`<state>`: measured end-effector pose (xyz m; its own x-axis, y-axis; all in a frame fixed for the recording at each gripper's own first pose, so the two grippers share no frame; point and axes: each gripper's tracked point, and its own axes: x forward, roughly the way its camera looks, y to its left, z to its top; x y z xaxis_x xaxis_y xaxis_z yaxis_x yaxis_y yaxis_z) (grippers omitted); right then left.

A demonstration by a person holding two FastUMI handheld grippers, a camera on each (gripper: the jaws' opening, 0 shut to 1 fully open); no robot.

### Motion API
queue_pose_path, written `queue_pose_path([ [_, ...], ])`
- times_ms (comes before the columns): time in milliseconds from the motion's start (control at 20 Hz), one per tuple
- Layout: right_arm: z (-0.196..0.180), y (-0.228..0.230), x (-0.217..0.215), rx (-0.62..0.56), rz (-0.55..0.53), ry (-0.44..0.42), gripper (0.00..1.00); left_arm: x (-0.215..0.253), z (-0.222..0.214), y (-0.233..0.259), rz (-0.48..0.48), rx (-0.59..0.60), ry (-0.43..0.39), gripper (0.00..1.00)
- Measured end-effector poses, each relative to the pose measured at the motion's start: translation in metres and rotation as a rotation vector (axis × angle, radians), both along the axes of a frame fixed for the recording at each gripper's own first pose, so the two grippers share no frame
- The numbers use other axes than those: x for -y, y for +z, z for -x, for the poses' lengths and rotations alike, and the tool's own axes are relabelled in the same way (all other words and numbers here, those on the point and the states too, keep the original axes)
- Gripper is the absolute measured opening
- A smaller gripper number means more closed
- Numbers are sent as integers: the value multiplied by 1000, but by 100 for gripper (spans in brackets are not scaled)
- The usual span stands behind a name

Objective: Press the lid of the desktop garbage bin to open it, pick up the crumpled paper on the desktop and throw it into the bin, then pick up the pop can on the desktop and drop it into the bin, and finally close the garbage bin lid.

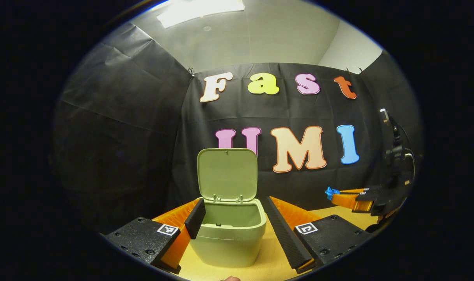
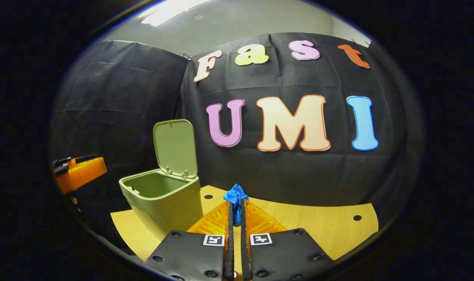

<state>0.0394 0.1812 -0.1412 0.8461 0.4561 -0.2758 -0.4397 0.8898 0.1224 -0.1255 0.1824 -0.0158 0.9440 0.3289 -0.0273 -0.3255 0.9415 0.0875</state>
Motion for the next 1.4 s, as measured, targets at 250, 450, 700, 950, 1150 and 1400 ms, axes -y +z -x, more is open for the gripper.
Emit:
queue_pose_path([
  [250, -1, 27, -64, 36, -54, 95, 9, -25, 7, -4, 2, -11, 18, 93],
  [450, 9, 18, -114, 14, -64, 174, 9, -42, 11, -10, 2, -23, 24, 93],
  [700, 18, -2, -167, -11, -48, 246, 9, -65, 14, -19, 5, -45, 31, 93],
  [950, 23, -24, -204, -42, -29, 293, 38, -84, 10, -28, 12, -63, 27, 93],
  [1150, 18, -8, -196, 48, -15, 259, 98, -85, 2, -29, 18, -57, 10, 93],
  [1400, 7, 17, -139, 104, -8, 149, 98, -59, -18, -25, 28, -35, -46, 93],
])
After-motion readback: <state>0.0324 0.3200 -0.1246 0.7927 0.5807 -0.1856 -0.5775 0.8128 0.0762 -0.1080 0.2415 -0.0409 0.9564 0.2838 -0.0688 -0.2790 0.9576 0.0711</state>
